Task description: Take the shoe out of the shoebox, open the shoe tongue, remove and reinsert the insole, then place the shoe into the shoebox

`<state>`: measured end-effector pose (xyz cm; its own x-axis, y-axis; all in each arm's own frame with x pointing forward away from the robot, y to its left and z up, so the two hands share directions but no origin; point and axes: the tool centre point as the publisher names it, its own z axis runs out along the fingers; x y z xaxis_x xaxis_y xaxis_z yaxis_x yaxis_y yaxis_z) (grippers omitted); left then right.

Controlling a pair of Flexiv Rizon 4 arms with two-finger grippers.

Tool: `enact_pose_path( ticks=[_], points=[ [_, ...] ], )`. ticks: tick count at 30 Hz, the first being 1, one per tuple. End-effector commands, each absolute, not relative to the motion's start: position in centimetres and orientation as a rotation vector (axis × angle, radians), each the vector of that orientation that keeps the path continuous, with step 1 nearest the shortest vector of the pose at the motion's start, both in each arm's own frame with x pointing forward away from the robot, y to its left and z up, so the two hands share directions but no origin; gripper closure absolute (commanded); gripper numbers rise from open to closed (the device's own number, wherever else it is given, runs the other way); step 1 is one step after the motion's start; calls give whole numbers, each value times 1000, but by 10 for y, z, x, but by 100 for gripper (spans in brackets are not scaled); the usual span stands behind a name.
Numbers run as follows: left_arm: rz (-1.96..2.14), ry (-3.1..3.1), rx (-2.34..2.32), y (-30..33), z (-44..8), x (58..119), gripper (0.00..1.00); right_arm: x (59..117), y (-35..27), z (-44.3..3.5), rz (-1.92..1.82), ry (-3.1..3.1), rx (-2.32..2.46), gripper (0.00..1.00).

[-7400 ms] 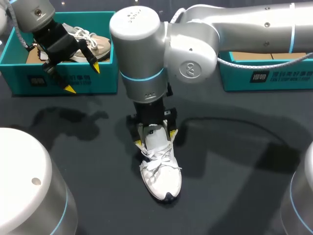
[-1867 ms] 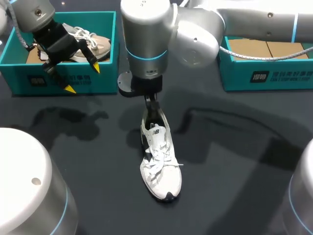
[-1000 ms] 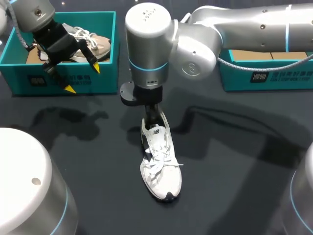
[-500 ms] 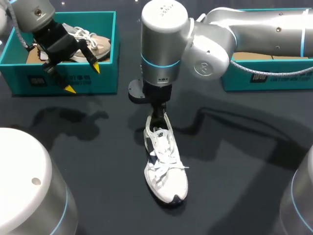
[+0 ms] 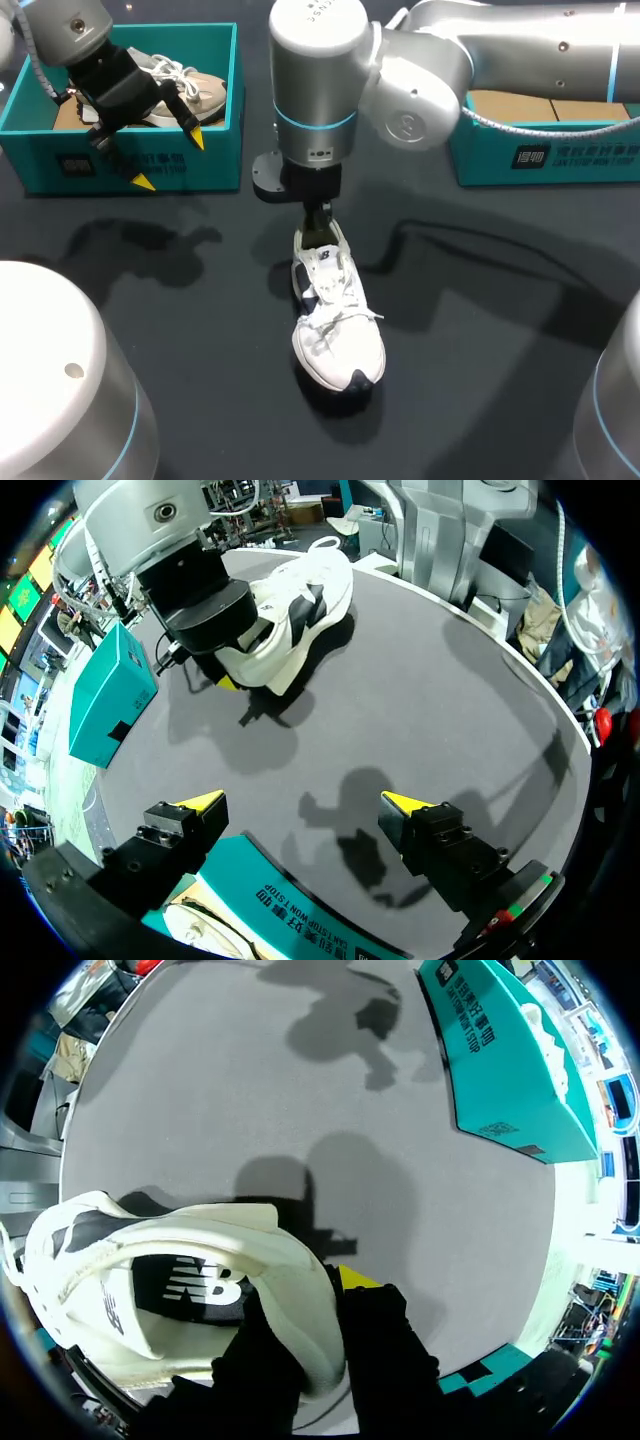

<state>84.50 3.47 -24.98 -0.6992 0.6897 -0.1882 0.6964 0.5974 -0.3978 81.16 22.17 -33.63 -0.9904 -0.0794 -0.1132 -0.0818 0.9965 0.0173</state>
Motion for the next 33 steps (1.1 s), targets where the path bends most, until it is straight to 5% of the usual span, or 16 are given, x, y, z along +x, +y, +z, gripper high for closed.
enact_pose_path(
  ticks=[1, 9, 25, 33],
  points=[
    [-703, 2795, 1214, 35, -250, 845, 0, 806, 205, -298, 28, 3009, -94, 100],
    [-703, 2795, 1214, 35, -250, 845, 0, 810, 184, -239, 11, 2951, -13, 100],
    [-703, 2795, 1214, 35, -250, 845, 0, 810, 184, -239, 11, 2951, -13, 100],
    [-703, 2795, 1214, 35, -250, 845, 0, 832, 175, -202, -102, 2932, 45, 100]
  ],
)
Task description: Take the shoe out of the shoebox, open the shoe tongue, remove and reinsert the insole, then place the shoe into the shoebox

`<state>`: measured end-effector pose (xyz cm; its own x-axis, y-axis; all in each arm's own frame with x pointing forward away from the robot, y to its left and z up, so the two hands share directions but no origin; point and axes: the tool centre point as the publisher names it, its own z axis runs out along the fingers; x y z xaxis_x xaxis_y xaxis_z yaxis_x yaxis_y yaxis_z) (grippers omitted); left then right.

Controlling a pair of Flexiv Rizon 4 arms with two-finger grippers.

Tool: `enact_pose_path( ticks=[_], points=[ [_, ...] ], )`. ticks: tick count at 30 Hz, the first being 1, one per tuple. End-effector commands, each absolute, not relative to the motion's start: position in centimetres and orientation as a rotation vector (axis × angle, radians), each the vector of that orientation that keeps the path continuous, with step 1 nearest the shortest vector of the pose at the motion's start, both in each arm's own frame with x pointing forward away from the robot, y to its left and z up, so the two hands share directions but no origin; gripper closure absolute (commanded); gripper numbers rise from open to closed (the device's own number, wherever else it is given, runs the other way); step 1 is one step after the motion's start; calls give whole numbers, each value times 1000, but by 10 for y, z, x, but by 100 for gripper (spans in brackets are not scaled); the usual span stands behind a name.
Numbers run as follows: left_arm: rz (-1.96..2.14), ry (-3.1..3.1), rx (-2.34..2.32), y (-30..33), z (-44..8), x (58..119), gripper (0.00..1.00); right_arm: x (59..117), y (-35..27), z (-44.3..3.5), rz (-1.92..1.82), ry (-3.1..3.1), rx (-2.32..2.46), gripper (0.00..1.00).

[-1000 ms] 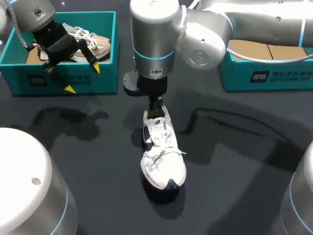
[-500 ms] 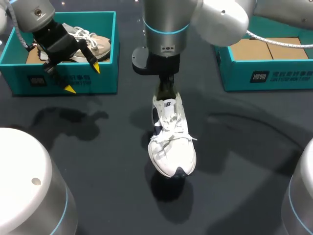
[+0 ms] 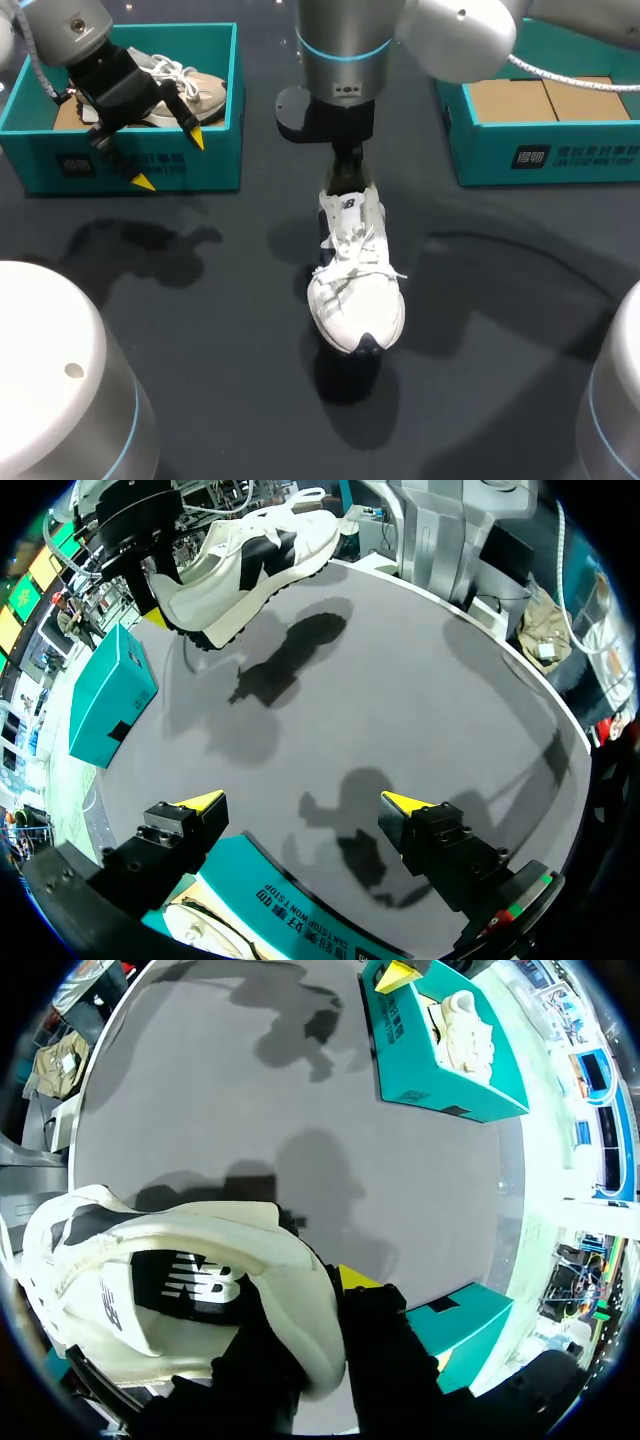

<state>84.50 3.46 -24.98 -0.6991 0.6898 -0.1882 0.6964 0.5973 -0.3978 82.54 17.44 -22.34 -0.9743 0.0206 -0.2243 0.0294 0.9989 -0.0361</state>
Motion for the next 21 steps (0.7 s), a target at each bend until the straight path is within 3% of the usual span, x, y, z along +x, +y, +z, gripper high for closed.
enact_pose_path(
  ticks=[1, 8, 21],
  points=[
    [-703, 2795, 1214, 35, -250, 845, 0, 834, 173, -199, -94, 2932, 49, 100],
    [-703, 2795, 1214, 35, -250, 845, 0, 867, 145, -179, -130, 2937, 57, 100],
    [-703, 2795, 1214, 35, -250, 845, 0, 952, 34, -149, -205, 2882, 24, 100]
  ],
)
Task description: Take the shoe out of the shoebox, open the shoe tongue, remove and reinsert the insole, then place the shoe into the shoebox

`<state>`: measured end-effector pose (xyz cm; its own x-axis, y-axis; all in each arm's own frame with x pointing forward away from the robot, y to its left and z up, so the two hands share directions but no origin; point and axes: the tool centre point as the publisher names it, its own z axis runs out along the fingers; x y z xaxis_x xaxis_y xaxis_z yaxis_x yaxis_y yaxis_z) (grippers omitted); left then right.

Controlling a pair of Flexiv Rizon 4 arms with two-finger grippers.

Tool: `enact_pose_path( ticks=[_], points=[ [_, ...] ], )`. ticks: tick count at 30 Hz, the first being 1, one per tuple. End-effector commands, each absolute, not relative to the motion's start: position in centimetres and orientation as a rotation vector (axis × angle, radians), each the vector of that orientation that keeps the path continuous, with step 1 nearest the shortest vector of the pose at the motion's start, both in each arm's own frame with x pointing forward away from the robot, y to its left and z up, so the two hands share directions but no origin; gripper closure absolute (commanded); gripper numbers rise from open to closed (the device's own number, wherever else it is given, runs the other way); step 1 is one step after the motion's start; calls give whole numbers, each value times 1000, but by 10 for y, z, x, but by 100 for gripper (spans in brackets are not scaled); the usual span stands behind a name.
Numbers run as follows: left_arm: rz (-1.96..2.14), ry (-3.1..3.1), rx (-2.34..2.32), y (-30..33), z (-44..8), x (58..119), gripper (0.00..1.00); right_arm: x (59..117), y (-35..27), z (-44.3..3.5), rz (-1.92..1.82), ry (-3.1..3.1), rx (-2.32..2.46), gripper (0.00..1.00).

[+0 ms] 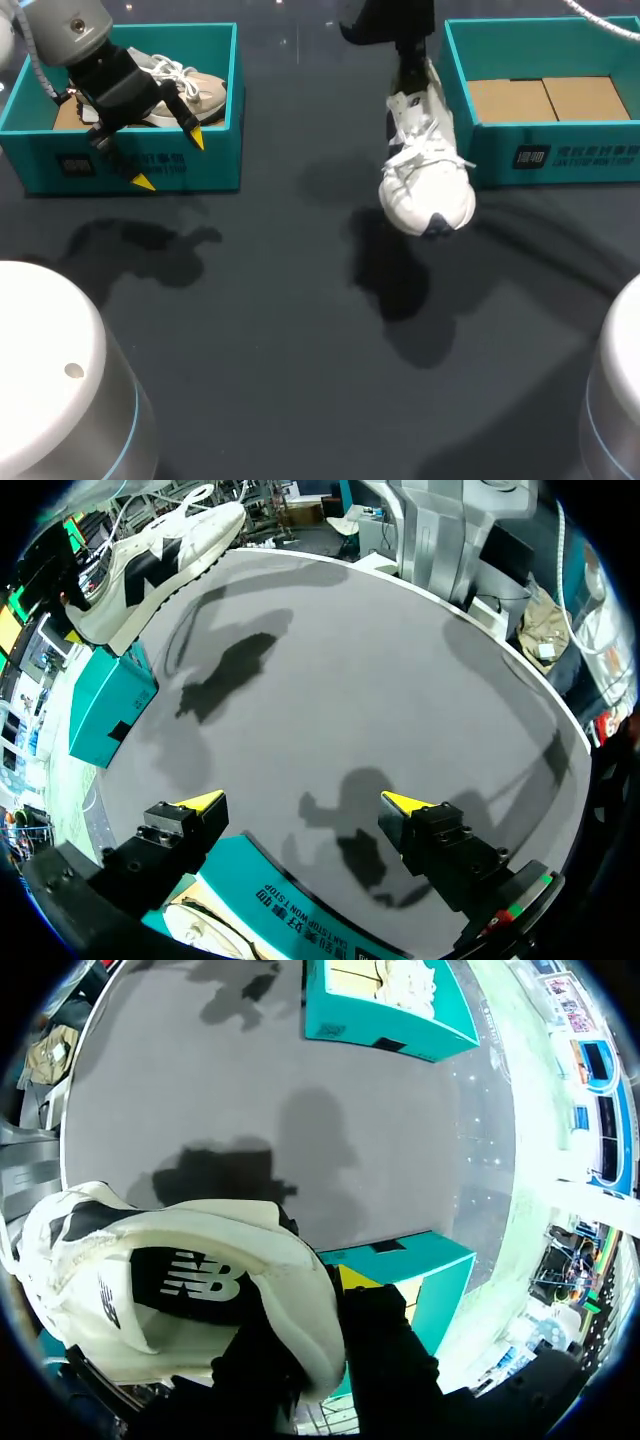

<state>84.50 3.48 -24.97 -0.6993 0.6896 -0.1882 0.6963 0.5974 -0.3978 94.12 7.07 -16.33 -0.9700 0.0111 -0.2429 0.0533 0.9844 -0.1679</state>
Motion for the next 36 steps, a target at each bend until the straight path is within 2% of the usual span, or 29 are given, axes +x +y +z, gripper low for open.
enact_pose_path(
  ticks=[1, 16, 31, 36],
  points=[
    [-703, 2795, 1214, 35, -250, 845, 0, 956, 27, -145, -216, 2868, 21, 100],
    [-703, 2795, 1214, 35, -250, 845, 0, 958, 20, -142, -224, 2855, 22, 100],
    [-703, 2795, 1214, 35, -250, 845, 0, 1064, -84, -96, -349, 2738, 165, 100],
    [-703, 2795, 1214, 35, -250, 845, 0, 1082, -105, -97, -348, 2724, 144, 100]
  ],
)
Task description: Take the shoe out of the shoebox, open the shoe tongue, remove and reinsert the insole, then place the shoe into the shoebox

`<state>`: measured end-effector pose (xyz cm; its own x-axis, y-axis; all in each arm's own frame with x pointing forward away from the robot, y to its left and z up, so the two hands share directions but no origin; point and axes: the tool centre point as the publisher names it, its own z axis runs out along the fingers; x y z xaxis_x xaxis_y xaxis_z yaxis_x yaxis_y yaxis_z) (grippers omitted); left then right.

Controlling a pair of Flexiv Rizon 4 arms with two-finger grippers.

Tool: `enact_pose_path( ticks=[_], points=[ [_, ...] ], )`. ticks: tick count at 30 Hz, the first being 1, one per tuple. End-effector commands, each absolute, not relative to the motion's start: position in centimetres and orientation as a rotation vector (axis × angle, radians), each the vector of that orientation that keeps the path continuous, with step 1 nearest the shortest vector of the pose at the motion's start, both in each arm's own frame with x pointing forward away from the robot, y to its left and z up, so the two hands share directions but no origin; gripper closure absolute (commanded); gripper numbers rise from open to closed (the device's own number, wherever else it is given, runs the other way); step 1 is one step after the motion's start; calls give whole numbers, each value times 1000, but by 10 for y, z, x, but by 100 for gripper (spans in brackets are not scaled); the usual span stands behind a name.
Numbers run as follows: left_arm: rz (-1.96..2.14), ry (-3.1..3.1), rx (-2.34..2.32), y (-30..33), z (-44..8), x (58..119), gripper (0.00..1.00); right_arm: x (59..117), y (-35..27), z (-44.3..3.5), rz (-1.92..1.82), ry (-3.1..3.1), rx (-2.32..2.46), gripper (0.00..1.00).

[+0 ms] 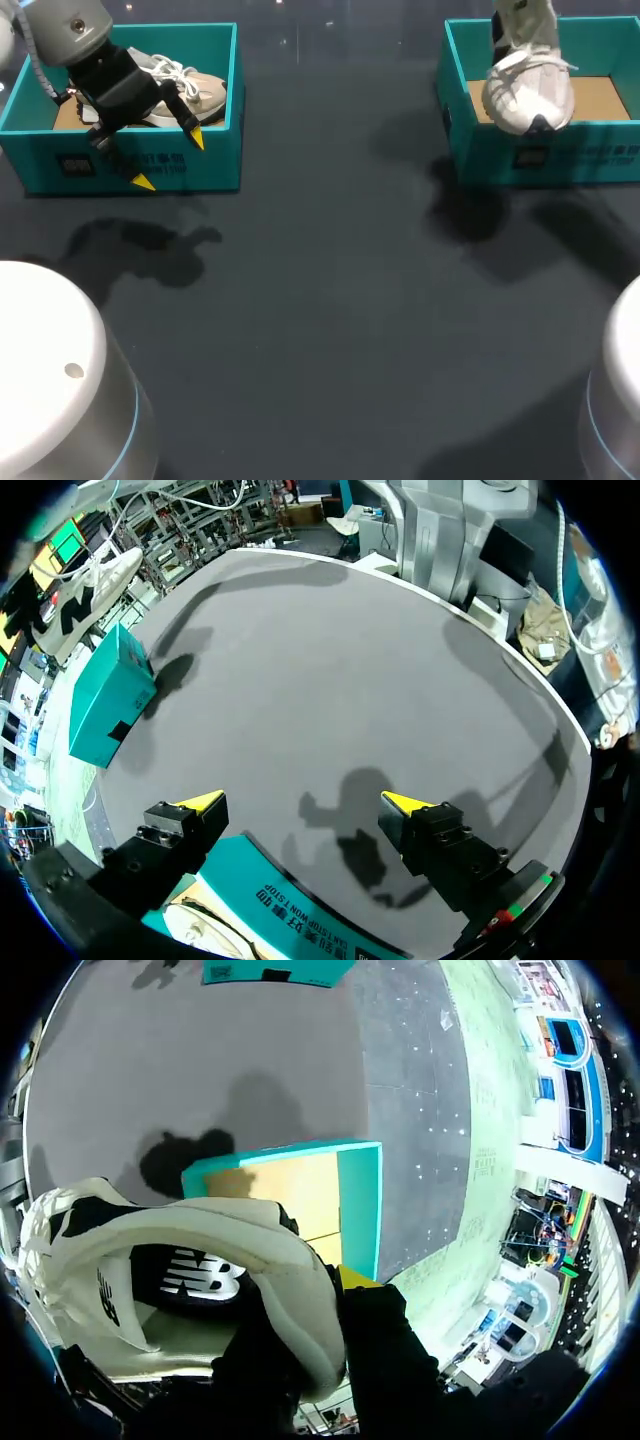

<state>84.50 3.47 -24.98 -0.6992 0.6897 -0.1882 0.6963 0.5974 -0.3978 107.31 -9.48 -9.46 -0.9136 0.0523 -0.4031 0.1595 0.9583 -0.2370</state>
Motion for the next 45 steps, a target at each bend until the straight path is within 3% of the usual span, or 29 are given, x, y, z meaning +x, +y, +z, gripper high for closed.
enact_pose_path(
  ticks=[1, 11, 29, 45],
  points=[
    [-703, 2795, 1214, 35, -250, 845, 0, 1082, -105, -97, -348, 2724, 144, 100],
    [-703, 2795, 1214, 35, -250, 845, 0, 1082, -105, -97, -348, 2724, 144, 100],
    [-703, 2795, 1214, 35, -250, 845, 0, 1165, -196, -104, -288, 2668, -53, 100],
    [-703, 2795, 1214, 35, -250, 845, 0, 1150, -272, -130, -333, 2544, 947, 100]
  ],
)
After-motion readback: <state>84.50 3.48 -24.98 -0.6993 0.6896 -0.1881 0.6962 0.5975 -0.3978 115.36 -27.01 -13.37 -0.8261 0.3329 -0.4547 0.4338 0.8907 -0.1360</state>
